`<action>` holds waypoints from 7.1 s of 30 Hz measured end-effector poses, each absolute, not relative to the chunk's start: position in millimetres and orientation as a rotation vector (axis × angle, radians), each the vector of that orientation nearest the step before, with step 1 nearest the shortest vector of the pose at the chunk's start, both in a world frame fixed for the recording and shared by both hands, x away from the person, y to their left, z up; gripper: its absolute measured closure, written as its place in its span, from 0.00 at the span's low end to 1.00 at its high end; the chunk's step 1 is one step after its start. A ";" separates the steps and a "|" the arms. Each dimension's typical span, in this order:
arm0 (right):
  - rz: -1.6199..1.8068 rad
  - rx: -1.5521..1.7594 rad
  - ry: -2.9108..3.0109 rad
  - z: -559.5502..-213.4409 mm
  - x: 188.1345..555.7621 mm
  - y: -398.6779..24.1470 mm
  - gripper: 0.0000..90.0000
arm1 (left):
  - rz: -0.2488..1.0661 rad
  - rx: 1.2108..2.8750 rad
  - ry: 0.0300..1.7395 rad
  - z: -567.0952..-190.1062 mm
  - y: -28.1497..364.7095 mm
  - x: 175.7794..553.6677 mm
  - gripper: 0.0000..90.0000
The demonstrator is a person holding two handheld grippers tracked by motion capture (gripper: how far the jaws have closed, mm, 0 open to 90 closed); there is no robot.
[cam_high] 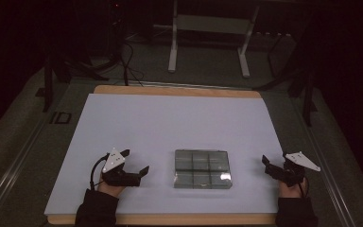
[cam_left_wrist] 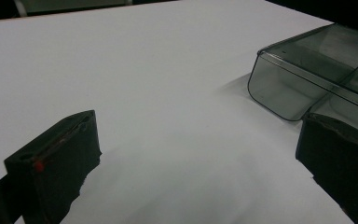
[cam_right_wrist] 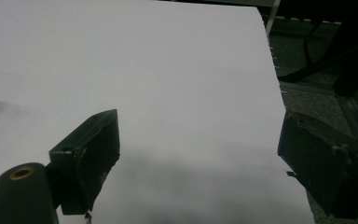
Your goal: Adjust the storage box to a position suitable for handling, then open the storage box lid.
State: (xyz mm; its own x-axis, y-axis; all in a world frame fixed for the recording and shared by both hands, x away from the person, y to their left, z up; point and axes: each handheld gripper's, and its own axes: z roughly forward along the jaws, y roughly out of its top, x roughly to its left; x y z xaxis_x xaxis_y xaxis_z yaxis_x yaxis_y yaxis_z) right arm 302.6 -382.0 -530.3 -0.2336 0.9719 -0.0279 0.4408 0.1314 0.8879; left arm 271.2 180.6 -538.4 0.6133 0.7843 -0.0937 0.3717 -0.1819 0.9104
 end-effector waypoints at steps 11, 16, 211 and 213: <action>1.053 1.384 1.776 -530.4 304.3 -382.8 0.15 | 0.461 1.807 0.932 -538.5 180.5 273.5 0.01; 1.040 1.377 1.783 -530.1 304.5 -381.7 0.15 | 0.421 1.842 0.917 -538.4 178.9 276.4 0.01; 1.303 0.944 2.173 -493.6 349.0 -259.9 0.78 | 0.513 1.799 0.799 -509.6 73.7 334.7 0.83; 1.301 0.949 2.180 -494.6 349.7 -259.2 0.77 | 0.514 1.801 0.801 -510.6 72.8 335.4 0.82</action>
